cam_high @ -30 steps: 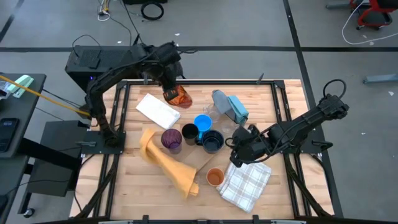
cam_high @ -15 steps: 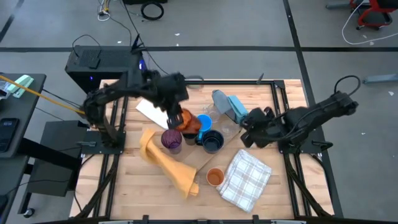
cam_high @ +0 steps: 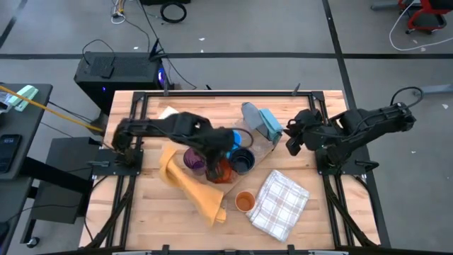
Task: Stack small to large cups/mugs on shelf
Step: Put the dark orange cup on the shelf
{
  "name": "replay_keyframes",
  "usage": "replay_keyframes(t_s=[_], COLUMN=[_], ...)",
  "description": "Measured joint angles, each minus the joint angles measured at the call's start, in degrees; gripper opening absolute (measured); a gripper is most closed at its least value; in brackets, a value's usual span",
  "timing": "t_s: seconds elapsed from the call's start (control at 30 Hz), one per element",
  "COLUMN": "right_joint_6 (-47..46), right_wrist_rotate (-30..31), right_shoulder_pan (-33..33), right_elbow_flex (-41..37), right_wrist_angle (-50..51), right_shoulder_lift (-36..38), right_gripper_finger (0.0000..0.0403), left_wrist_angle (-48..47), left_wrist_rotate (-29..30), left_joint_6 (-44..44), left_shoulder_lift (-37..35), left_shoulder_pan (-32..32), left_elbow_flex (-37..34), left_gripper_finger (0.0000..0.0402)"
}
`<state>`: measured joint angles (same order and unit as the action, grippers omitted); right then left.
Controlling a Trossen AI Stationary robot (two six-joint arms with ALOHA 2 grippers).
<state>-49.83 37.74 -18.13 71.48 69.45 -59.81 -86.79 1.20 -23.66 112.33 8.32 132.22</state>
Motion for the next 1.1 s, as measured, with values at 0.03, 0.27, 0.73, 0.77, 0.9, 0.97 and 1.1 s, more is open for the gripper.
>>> replay_keyframes(t_s=[0.03, 0.27, 0.73, 0.77, 0.9, 0.97, 1.1], right_joint_6=[0.2, 0.5, 1.8, 1.8, 1.8, 1.8, 1.8], right_wrist_rotate=[0.0, 0.0, 0.0, 0.0, -0.1, 0.0, 0.0], right_shoulder_pan=[0.0, 0.0, 0.0, 0.0, 0.0, 0.0, 0.0], right_elbow_flex=[0.0, 0.0, 0.0, 0.0, 0.0, 0.0, 0.0], right_wrist_angle=[0.0, 0.1, 0.3, 0.3, 0.2, 0.2, 0.1], right_shoulder_lift=[0.0, -0.2, -0.2, -0.2, -0.2, -0.2, -0.2], right_gripper_finger=[0.0098, 0.0098, 0.0098, 0.0098, 0.0098, 0.0098, 0.0098], left_wrist_angle=[-0.1, -0.8, -3.4, -3.3, -3.2, -3.2, -3.2], left_wrist_rotate=[-0.3, -1.4, -1.9, -1.9, -1.9, -2.0, -1.9], left_joint_6=[-0.2, -0.9, 0.4, 0.7, 1.5, 1.8, 2.6], left_shoulder_lift=[0.7, 4.1, 7.7, 8.0, 9.5, 10.2, 11.4], left_shoulder_pan=[0.2, 0.3, 0.2, 0.2, 0.1, -0.1, -0.8], left_elbow_flex=[0.0, 0.0, 0.0, 0.0, 0.0, 0.0, 0.0], left_gripper_finger=[0.0012, 0.0012, 0.0012, 0.0012, 0.0012, 0.0012, 0.0012])
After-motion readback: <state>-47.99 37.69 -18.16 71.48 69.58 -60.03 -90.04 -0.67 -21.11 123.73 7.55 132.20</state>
